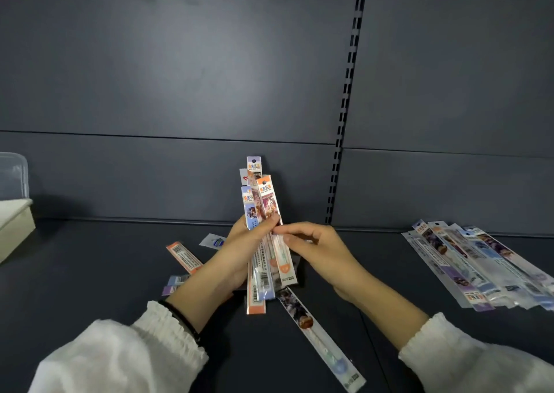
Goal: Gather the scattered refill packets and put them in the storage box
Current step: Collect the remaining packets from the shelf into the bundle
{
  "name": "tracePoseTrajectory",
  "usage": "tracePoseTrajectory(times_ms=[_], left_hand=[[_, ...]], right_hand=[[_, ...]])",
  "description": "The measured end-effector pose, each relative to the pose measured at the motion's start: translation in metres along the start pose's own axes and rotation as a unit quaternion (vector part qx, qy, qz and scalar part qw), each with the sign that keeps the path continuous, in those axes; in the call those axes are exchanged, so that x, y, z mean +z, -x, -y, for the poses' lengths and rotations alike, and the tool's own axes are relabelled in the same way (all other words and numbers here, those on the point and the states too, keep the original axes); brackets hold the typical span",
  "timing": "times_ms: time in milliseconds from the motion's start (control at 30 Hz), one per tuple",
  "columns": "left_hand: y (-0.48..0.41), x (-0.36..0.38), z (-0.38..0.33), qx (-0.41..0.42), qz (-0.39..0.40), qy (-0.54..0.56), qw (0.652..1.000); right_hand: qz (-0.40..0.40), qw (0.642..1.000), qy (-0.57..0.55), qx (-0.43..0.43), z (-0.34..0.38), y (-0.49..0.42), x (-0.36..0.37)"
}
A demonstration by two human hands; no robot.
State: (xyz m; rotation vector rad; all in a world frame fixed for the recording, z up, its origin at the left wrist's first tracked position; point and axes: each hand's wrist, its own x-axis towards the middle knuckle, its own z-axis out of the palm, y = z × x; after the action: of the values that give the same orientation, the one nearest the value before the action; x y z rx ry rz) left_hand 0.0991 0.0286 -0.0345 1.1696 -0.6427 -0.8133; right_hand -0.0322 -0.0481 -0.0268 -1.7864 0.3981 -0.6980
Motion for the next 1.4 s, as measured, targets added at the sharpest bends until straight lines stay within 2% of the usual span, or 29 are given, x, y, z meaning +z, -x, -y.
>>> tracePoseTrajectory(times_ms=[67, 167, 267, 333, 433, 500, 633, 733, 800, 867, 967, 1033, 1133, 1200, 1300, 1400], left_hand=[[0.0, -0.005, -0.008, -0.003, -0.012, 0.027, 1.0], [0.002, -0.027, -0.031, 0.006, -0.013, 0.086, 0.996], [0.008, -0.061, -0.042, 0.027, 0.011, 0.104, 0.994], [0.011, -0.081, -0.041, 0.003, -0.002, 0.129, 0.992], [0.007, -0.092, -0.04, -0.019, -0.035, 0.161, 0.986], [0.003, -0.089, -0.04, -0.014, -0.012, 0.165, 0.986], [-0.001, -0.087, -0.03, -0.013, 0.052, 0.167, 0.984], [-0.003, -0.088, -0.027, -0.019, 0.054, 0.159, 0.986], [-0.004, -0.087, -0.027, -0.03, 0.042, 0.149, 0.988], [-0.007, -0.087, -0.025, -0.048, 0.036, 0.141, 0.988], [-0.008, -0.081, -0.023, -0.074, 0.032, 0.142, 0.987], [-0.006, -0.076, -0.025, -0.093, 0.054, 0.148, 0.983], [0.004, -0.069, -0.028, -0.105, 0.093, 0.087, 0.986], [0.01, -0.064, -0.027, -0.11, 0.103, 0.006, 0.989], [0.011, -0.059, -0.023, -0.12, 0.138, -0.077, 0.98], [0.013, -0.058, -0.021, -0.131, 0.177, -0.111, 0.969]], right_hand=[[-0.01, 1.0, 0.001, 0.003, 0.003, -0.002, -0.002], [-0.068, 0.997, 0.025, 0.022, 0.004, -0.014, -0.011], [-0.113, 0.984, 0.123, 0.057, -0.013, -0.033, -0.019], [-0.104, 0.961, 0.239, 0.094, -0.03, -0.042, -0.019], [-0.066, 0.894, 0.428, 0.115, -0.038, -0.043, -0.015], [-0.068, 0.883, 0.453, 0.101, -0.036, -0.041, -0.019], [-0.053, 0.91, 0.403, 0.085, -0.043, -0.041, -0.031], [-0.115, 0.934, 0.335, 0.045, -0.045, -0.042, -0.036], [-0.168, 0.953, 0.25, 0.014, -0.036, -0.042, -0.037], [-0.181, 0.977, 0.112, 0.0, -0.023, -0.041, -0.035], [-0.123, 0.985, -0.117, 0.004, -0.005, -0.036, -0.029], [-0.037, 0.983, -0.181, 0.011, -0.001, -0.032, -0.028], [0.098, 0.988, -0.117, 0.01, 0.001, -0.028, -0.024], [0.132, 0.991, -0.015, 0.002, 0.002, -0.026, -0.018], [0.1, 0.993, 0.057, -0.024, 0.003, -0.025, -0.007], [0.043, 0.998, 0.012, -0.038, 0.009, -0.025, 0.0]])
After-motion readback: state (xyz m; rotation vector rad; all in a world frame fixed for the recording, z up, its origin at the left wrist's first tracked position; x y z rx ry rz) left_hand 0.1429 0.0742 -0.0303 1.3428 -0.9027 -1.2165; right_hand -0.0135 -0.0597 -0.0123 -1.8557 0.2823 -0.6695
